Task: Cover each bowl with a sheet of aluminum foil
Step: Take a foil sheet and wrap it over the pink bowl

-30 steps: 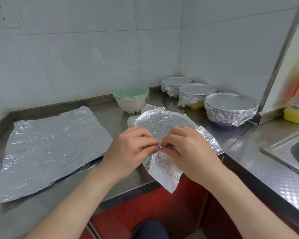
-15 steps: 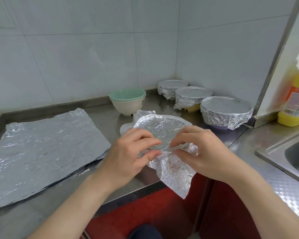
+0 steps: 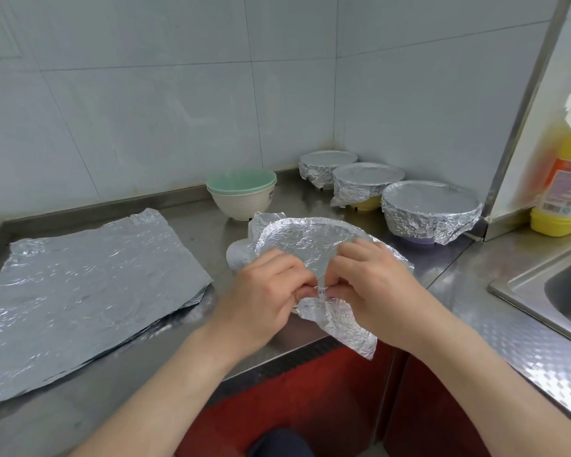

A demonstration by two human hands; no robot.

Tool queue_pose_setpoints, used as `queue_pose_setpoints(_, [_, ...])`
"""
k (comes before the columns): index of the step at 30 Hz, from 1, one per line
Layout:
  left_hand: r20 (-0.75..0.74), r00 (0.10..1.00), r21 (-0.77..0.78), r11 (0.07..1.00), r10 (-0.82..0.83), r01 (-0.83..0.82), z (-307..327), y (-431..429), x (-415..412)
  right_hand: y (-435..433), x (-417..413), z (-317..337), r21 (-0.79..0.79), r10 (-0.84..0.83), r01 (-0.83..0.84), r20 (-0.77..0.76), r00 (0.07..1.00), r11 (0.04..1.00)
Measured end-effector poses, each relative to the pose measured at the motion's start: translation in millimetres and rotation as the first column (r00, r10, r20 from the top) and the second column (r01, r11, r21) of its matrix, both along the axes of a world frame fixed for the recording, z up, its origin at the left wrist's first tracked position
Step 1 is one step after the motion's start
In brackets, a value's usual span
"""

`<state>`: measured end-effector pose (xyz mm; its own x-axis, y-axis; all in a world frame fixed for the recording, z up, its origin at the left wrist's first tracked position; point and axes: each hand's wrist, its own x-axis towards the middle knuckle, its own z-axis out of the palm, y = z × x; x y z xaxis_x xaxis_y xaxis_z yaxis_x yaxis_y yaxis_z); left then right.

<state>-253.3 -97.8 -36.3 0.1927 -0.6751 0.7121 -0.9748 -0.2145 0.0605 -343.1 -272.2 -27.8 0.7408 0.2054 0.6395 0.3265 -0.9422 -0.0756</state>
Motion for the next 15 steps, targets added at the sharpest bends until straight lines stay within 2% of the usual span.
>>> queue_pose_setpoints(3, [-0.013, 1.000, -0.008, 1.000, 0.002, -0.002, 2, -10, -10, -17, -10, 5, -0.015, -0.048, 0.048, -0.046, 0.998, 0.999])
queue_pose_setpoints(7, [-0.100, 0.995, 0.072, 0.997, -0.020, 0.027, 9, -15, -19, -43, -23, 9, 0.080, -0.119, 0.128, -0.106, 0.987, 0.989])
queue_pose_setpoints(12, [-0.198, 0.979, 0.008, 0.999, 0.042, -0.041, 9, -3, -7, -38, -24, 5, 0.177, -0.032, 0.052, -0.115, 0.993, 0.983])
queue_pose_setpoints(15, [-0.179, 0.983, 0.021, 0.999, 0.028, -0.025, 6, -2, -8, -35, -17, -1, 0.182, -0.017, 0.031, -0.078, 0.997, 0.983])
